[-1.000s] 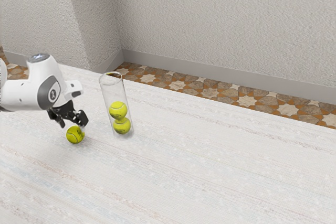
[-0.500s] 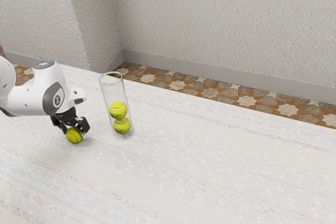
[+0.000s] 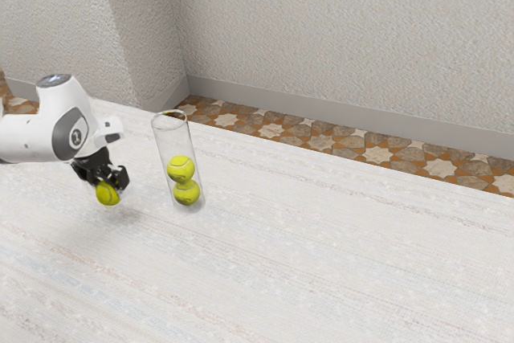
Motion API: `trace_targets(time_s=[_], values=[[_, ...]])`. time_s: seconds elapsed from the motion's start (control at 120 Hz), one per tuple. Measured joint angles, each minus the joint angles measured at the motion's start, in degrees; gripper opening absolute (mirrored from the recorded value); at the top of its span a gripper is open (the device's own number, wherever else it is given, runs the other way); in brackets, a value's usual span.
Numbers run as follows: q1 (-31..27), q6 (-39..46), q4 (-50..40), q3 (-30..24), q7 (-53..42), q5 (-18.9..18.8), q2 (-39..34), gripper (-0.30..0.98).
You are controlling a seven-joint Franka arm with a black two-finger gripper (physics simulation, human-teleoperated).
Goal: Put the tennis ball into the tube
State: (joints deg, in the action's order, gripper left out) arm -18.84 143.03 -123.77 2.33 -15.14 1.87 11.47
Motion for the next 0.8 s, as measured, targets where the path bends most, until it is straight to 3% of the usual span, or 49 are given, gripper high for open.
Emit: trace_targets(time_s=[0.167, 0.267, 0.533, 0.8], values=[[-0.79, -7.62, -1.53, -2.97, 0.54, -0.35, -18.93, 0.29], [-0.31, -12.29, 0.7, -6.47, 0.85, -0.12, -23.83, 0.27], [0.85, -17.2, 7.99, -14.19, 1.43, 3.49, -20.09, 0.24], [1.75, -18.46, 15.95, -15.81, 2.17, 3.34, -11.87, 0.22]])
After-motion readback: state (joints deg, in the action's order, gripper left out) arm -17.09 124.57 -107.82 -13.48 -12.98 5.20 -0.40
